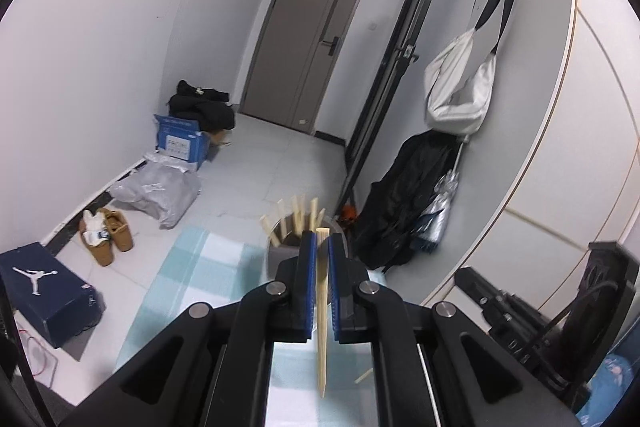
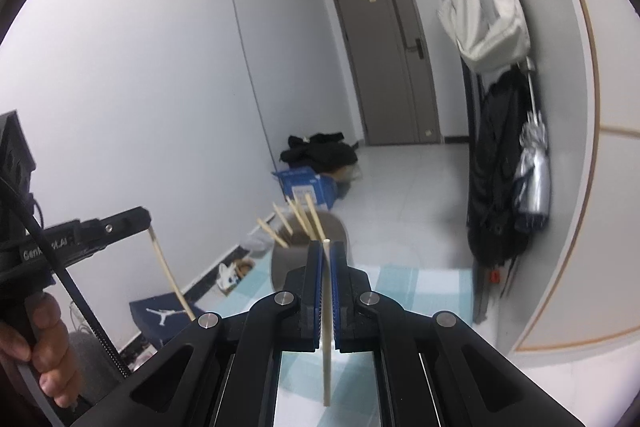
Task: Organize utensils
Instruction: 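Carry both chopsticks up over the white holder with both grippers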
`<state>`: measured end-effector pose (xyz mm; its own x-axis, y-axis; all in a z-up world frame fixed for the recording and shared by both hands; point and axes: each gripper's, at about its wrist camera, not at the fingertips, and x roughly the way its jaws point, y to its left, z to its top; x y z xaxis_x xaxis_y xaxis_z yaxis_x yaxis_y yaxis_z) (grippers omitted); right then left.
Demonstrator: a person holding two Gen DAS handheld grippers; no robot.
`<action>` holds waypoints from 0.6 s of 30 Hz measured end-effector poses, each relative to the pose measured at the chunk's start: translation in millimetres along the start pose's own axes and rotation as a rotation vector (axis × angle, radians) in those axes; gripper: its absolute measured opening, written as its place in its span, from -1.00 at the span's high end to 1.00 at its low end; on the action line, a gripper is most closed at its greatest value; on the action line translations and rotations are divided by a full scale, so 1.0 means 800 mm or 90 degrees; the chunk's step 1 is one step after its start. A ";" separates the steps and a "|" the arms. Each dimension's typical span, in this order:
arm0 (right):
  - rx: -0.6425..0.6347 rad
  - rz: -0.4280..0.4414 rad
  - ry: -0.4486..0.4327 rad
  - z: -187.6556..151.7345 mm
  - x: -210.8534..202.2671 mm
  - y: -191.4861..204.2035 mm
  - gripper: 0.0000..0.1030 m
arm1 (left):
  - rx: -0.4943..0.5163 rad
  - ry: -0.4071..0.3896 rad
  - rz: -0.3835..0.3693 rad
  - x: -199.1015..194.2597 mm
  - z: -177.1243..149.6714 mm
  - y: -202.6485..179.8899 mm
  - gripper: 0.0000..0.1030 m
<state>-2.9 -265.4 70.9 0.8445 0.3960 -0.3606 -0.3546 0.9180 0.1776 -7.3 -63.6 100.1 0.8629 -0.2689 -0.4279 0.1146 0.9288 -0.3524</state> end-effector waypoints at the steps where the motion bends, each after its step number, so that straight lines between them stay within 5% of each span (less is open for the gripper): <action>1: -0.004 0.002 -0.003 0.005 0.000 0.001 0.94 | -0.008 -0.003 -0.007 0.002 0.009 0.000 0.95; 18: -0.049 0.032 -0.032 0.128 0.063 0.000 0.94 | -0.048 -0.051 -0.026 0.057 0.094 0.002 0.95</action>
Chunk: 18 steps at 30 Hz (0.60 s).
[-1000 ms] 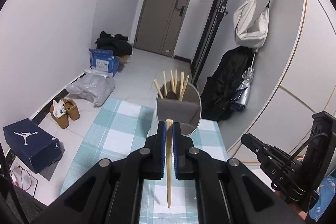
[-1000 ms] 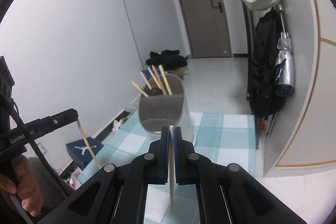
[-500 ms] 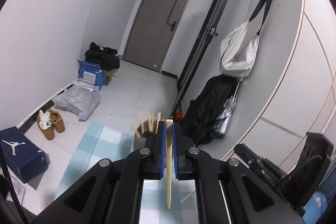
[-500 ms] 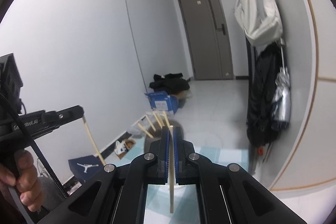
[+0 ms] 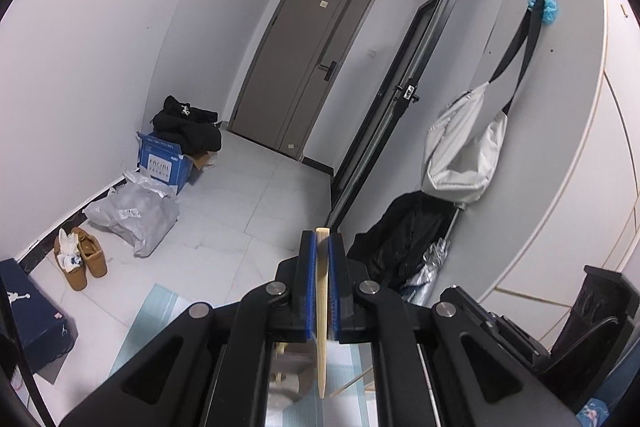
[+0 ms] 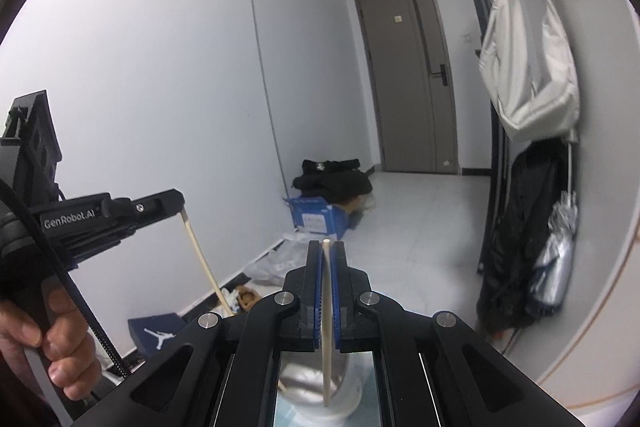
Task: Organize utensils
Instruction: 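Carry both chopsticks up over the white holder with both grippers, then lower the chopsticks into the holder and open both grippers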
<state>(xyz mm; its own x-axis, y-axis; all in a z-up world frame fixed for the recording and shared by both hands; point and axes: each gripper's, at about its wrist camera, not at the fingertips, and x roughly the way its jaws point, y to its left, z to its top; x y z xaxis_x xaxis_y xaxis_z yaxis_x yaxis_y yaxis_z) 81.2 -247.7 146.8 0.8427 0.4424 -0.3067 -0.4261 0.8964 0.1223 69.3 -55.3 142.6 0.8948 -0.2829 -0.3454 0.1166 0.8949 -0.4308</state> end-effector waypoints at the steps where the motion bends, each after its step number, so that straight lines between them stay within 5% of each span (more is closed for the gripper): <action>1: -0.003 0.001 -0.003 0.004 0.004 -0.002 0.94 | -0.001 0.001 0.000 0.006 0.003 0.002 0.95; 10: 0.008 0.014 -0.011 0.035 0.051 -0.022 0.94 | 0.002 0.012 0.023 0.056 0.017 0.012 0.95; 18: 0.023 0.016 0.004 0.015 0.086 -0.035 0.94 | 0.033 0.047 0.028 0.098 0.011 0.015 0.95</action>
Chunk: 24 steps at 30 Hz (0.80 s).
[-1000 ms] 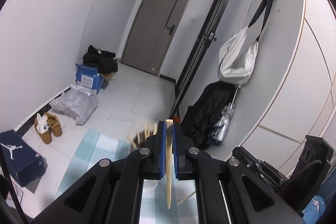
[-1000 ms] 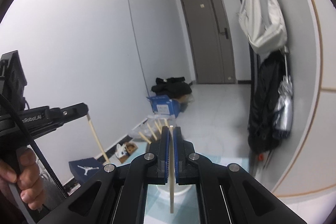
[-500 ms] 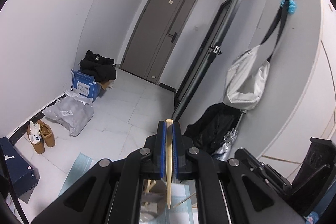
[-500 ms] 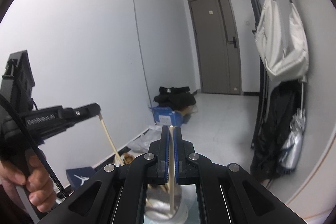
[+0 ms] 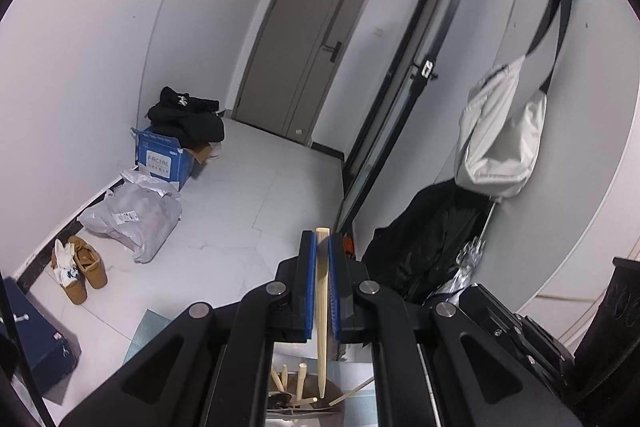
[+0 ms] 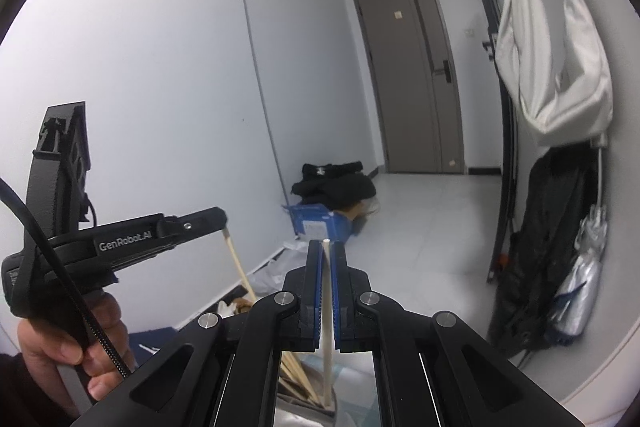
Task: Organize utensils
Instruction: 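Lower the chopsticks into the holder and open both grippers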
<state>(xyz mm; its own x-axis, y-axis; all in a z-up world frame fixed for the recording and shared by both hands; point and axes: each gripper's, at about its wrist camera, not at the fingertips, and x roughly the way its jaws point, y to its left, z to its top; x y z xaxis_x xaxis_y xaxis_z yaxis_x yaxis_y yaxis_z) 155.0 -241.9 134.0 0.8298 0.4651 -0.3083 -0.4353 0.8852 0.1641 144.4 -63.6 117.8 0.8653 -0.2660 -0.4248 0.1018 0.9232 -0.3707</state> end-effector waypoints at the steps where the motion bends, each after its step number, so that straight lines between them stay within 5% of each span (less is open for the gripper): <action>1: 0.002 0.004 -0.001 -0.002 0.003 -0.003 0.93 | 0.014 0.002 0.003 0.005 0.000 -0.003 0.95; 24: -0.039 0.019 0.013 -0.052 0.032 0.007 0.94 | 0.122 0.078 -0.024 0.019 -0.026 -0.017 0.95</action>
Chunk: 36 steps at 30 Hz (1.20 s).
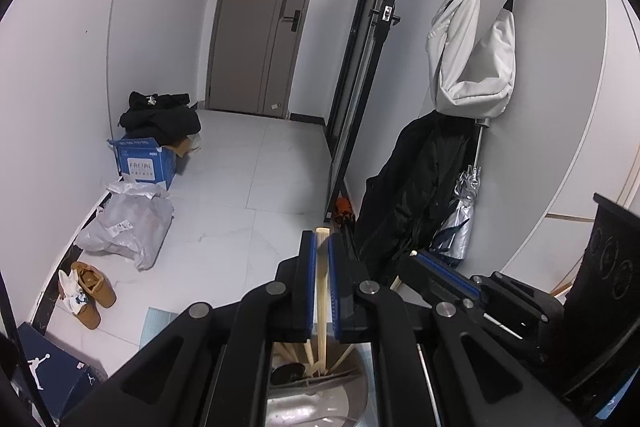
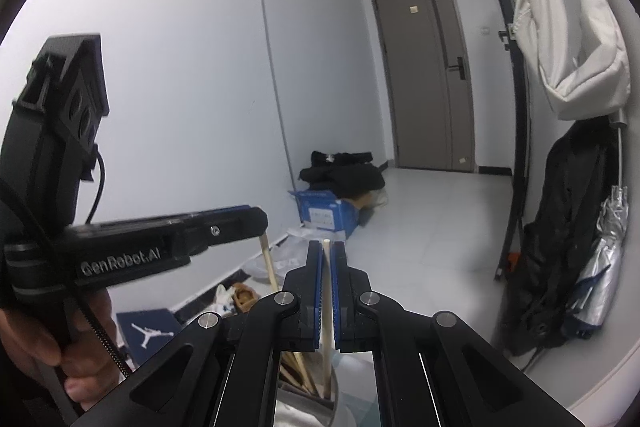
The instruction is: Organize utensils
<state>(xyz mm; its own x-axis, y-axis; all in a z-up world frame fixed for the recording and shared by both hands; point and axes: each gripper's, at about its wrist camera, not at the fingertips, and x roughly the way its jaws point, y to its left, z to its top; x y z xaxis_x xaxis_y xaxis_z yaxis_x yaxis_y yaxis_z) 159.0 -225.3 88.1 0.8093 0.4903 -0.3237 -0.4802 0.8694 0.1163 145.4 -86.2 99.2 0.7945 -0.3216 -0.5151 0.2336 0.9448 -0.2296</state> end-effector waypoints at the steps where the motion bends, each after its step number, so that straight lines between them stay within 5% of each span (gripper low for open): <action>1: 0.000 0.000 0.006 -0.004 0.002 0.000 0.94 | 0.001 0.003 0.000 0.000 -0.002 0.001 0.95; 17: 0.031 0.006 0.028 -0.044 0.002 -0.004 0.92 | 0.016 0.046 -0.028 0.012 -0.024 0.004 0.95; 36: 0.071 0.049 0.126 -0.068 0.020 -0.025 0.90 | -0.001 0.104 -0.033 0.034 -0.043 0.013 0.95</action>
<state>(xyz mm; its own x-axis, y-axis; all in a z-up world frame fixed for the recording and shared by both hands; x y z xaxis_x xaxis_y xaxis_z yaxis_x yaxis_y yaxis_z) 162.9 -237.8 29.5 0.6849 0.5429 -0.4860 -0.4886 0.8370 0.2465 150.3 -87.6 54.8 0.6795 -0.3762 -0.6299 0.2714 0.9265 -0.2607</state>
